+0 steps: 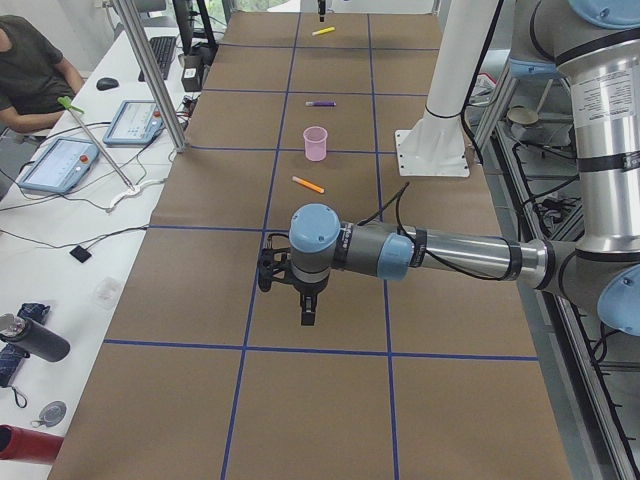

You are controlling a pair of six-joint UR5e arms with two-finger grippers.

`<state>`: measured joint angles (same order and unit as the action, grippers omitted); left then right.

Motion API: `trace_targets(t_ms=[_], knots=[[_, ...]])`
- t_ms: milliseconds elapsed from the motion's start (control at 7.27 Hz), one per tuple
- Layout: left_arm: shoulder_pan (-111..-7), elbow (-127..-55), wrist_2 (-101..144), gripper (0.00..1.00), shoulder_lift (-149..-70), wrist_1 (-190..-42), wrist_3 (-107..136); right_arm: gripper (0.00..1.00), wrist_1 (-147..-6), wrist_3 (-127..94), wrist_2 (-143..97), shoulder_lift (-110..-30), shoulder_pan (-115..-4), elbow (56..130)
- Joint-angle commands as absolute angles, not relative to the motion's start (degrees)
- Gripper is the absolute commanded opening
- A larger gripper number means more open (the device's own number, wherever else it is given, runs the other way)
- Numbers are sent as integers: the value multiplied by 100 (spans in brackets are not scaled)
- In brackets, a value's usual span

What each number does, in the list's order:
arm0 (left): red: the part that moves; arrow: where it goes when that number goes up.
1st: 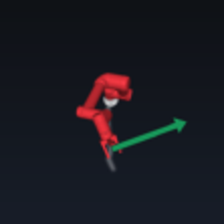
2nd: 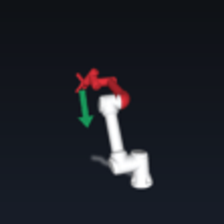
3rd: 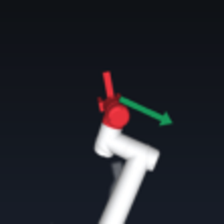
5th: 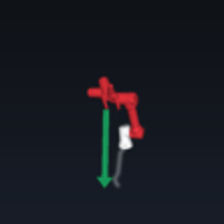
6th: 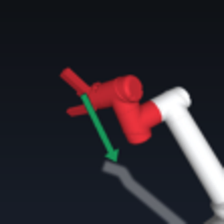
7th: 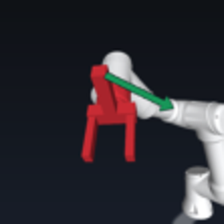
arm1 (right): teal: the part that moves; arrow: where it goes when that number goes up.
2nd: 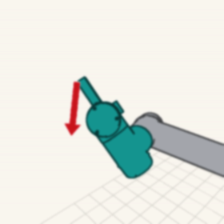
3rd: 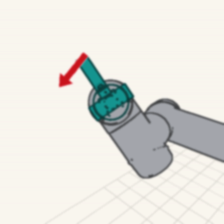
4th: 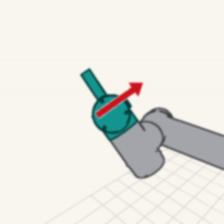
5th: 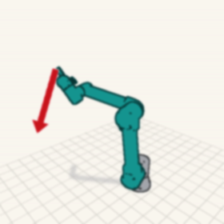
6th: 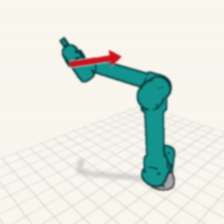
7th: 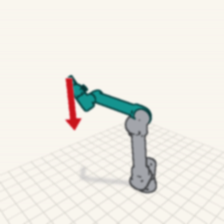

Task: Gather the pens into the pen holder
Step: 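Grasp the yellow highlighter with the right gripper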

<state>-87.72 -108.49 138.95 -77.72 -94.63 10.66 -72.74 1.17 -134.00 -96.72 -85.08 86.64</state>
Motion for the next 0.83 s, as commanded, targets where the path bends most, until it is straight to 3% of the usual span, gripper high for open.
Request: trace_targets(t_ms=[0,275,412,688], knots=[[-8771,-10854,13896,100,-7778,-9466,1063,99,-7093,1120,-13263,-9424,-8429,7931],[-8771,-10837,14009,100,-7778,-9466,1081,99,-7136,1861,-13166,-9151,-8437,7420],[-8771,-10846,14062,100,-7778,-9466,1081,90,-7128,1872,-13018,-9132,-8438,7322],[-8771,-10828,14062,100,-7778,-9466,1081,84,-7145,2528,-12929,-8844,-8438,6840]])
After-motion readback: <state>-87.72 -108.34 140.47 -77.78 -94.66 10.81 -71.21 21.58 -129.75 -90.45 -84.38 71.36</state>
